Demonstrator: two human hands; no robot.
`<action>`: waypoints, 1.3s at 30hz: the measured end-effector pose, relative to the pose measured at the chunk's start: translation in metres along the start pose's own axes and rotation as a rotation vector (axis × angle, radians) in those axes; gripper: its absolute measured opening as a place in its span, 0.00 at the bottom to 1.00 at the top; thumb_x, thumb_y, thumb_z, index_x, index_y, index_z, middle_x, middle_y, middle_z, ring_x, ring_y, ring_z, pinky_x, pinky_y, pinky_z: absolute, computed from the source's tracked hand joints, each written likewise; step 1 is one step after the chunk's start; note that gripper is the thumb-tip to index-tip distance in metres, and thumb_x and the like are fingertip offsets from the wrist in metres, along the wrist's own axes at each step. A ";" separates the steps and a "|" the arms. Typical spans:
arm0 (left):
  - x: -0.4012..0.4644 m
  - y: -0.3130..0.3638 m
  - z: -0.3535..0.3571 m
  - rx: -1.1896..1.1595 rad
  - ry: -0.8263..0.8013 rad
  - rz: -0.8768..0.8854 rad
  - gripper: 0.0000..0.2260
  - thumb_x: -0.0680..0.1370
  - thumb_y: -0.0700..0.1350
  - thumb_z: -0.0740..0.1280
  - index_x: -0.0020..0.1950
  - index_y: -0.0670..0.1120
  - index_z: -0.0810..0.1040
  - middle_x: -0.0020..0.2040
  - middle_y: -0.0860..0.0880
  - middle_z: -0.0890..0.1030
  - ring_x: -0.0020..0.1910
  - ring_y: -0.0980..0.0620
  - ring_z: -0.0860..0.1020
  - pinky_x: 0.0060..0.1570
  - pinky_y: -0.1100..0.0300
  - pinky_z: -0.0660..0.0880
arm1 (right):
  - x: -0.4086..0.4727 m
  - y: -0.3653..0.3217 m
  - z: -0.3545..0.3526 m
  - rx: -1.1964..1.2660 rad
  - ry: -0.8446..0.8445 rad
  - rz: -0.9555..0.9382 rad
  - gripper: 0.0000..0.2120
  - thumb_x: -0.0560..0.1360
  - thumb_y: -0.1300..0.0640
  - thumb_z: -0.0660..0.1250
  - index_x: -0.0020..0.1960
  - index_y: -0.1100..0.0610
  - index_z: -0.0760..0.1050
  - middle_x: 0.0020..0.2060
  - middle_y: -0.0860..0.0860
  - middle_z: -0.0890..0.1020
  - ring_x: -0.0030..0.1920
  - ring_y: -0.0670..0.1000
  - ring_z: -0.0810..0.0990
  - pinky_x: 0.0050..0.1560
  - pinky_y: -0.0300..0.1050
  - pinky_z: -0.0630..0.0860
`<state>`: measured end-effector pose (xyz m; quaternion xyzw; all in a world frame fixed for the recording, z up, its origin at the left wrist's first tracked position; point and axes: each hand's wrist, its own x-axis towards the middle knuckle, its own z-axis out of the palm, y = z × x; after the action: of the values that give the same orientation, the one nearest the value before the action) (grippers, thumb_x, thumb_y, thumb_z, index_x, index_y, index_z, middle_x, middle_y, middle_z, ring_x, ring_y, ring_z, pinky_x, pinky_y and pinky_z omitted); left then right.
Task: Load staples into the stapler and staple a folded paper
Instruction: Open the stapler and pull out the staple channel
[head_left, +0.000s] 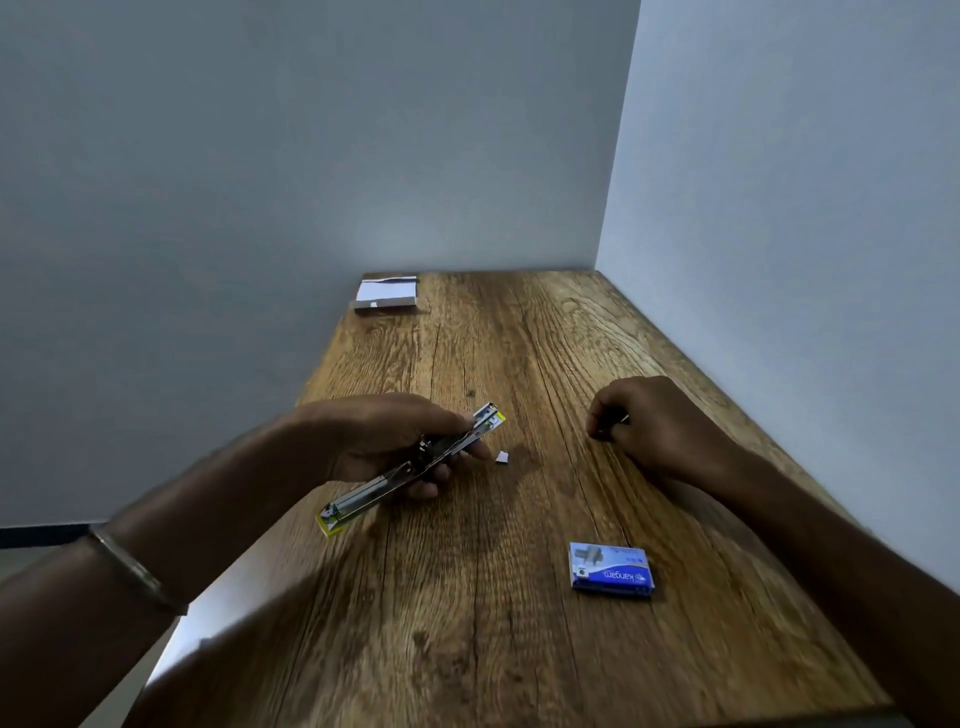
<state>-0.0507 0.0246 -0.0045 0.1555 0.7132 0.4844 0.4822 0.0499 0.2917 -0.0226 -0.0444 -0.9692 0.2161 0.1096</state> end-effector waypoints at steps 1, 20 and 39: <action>-0.001 0.002 0.000 0.036 -0.010 -0.005 0.18 0.82 0.50 0.60 0.60 0.39 0.81 0.45 0.44 0.77 0.37 0.54 0.78 0.35 0.59 0.80 | 0.000 0.001 0.000 0.000 0.006 -0.005 0.18 0.72 0.72 0.69 0.38 0.48 0.81 0.37 0.41 0.82 0.40 0.36 0.79 0.38 0.27 0.69; -0.001 0.018 0.004 0.598 0.131 0.010 0.15 0.80 0.53 0.63 0.60 0.45 0.80 0.55 0.45 0.82 0.53 0.49 0.78 0.47 0.58 0.73 | -0.012 -0.068 0.015 0.197 -0.036 -0.310 0.18 0.73 0.55 0.75 0.63 0.50 0.79 0.56 0.44 0.83 0.55 0.42 0.79 0.53 0.38 0.76; 0.001 0.007 0.001 0.677 0.205 0.165 0.10 0.80 0.48 0.64 0.52 0.44 0.82 0.43 0.47 0.83 0.41 0.54 0.79 0.40 0.60 0.74 | -0.012 -0.074 0.021 0.237 -0.030 -0.287 0.10 0.74 0.55 0.74 0.55 0.52 0.83 0.50 0.44 0.85 0.49 0.39 0.82 0.51 0.38 0.78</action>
<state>-0.0515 0.0292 0.0007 0.3138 0.8630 0.2710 0.2887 0.0535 0.2144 -0.0115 0.1110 -0.9348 0.3117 0.1291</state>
